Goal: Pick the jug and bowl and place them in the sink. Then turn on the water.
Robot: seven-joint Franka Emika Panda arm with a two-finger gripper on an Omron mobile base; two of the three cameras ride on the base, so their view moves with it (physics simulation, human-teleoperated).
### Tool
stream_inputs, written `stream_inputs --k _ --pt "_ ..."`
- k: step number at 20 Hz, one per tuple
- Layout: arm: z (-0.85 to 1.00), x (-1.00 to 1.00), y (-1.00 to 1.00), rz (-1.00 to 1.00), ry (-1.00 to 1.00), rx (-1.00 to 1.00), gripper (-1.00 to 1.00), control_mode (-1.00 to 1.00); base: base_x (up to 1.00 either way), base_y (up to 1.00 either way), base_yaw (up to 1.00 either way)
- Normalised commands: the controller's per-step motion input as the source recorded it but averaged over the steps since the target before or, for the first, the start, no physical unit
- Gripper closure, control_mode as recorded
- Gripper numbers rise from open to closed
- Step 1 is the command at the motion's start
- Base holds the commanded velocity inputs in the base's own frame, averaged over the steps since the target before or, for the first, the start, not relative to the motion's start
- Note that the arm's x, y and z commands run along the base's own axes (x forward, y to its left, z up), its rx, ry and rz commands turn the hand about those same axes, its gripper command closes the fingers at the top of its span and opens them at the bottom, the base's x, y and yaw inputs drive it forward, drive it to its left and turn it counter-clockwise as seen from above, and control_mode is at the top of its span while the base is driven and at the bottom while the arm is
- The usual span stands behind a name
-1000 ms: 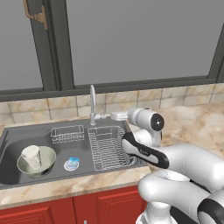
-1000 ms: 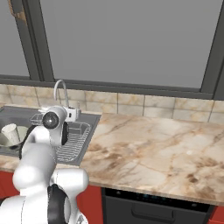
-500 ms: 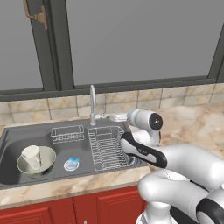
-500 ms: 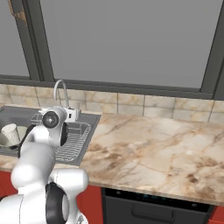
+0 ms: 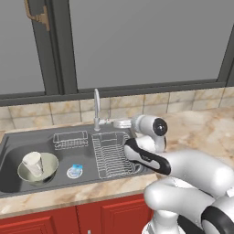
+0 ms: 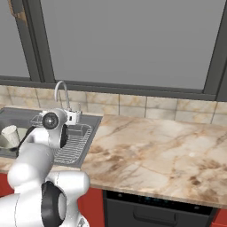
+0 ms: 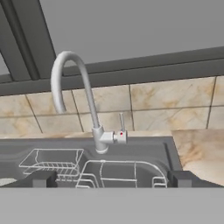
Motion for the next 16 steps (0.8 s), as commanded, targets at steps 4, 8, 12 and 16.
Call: stream_inputs --k 4,8,12,16 --pt "-0.20 0.14 0.00 -0.04 -0.03 0.00 -1.00 -1.00 0.00 0.00 0.00" --pt "-0.16 0.35 0.00 -0.04 -0.01 0.00 -1.00 -1.00 0.00 0.00 0.00" --pt "-0.14 0.35 0.00 -0.02 0.00 0.00 -1.00 -1.00 0.00 0.00 0.00" --pt "-0.09 0.33 0.00 -0.01 -0.01 0.00 -1.00 -1.00 0.00 0.00 0.00"
